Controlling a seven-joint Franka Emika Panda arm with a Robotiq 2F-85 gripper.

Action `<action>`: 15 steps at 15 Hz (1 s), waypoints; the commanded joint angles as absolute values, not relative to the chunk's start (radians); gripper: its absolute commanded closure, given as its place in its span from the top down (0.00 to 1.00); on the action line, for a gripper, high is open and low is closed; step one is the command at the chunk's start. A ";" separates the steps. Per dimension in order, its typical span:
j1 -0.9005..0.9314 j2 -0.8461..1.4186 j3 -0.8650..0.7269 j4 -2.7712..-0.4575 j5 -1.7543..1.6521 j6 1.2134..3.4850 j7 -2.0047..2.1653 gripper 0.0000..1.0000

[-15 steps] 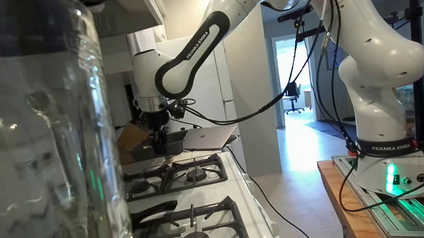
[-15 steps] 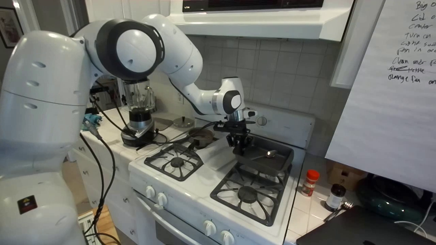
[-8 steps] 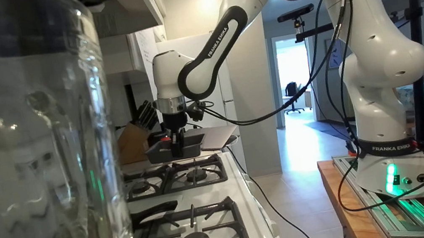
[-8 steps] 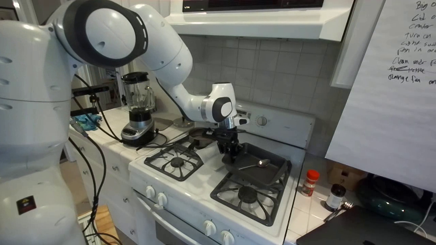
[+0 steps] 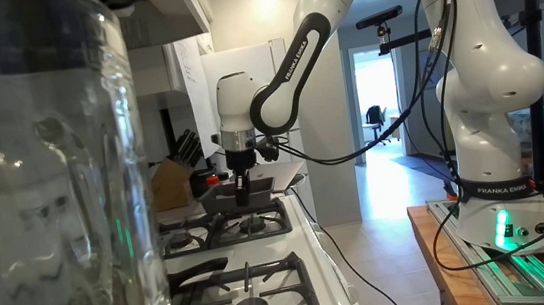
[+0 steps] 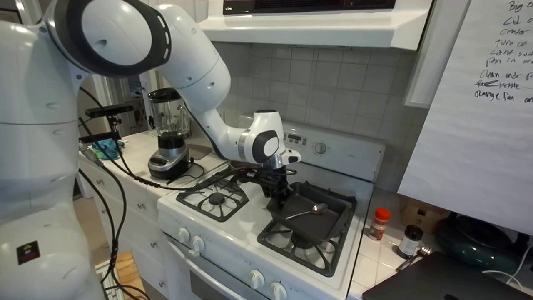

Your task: Move the tray to the right

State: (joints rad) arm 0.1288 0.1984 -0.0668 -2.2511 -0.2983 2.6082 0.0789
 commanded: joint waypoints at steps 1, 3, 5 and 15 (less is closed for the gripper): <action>0.101 0.163 -0.061 -2.300 -0.356 2.657 0.062 0.01; 0.097 0.168 -0.064 -2.303 -0.374 2.664 0.058 0.01; 0.092 0.173 -0.062 -2.302 -0.383 2.663 0.044 0.01; 0.089 0.194 -0.063 -2.314 -0.409 2.670 0.041 0.01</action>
State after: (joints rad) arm 0.1035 0.2055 -0.0669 -2.2945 -0.3770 2.6366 0.0486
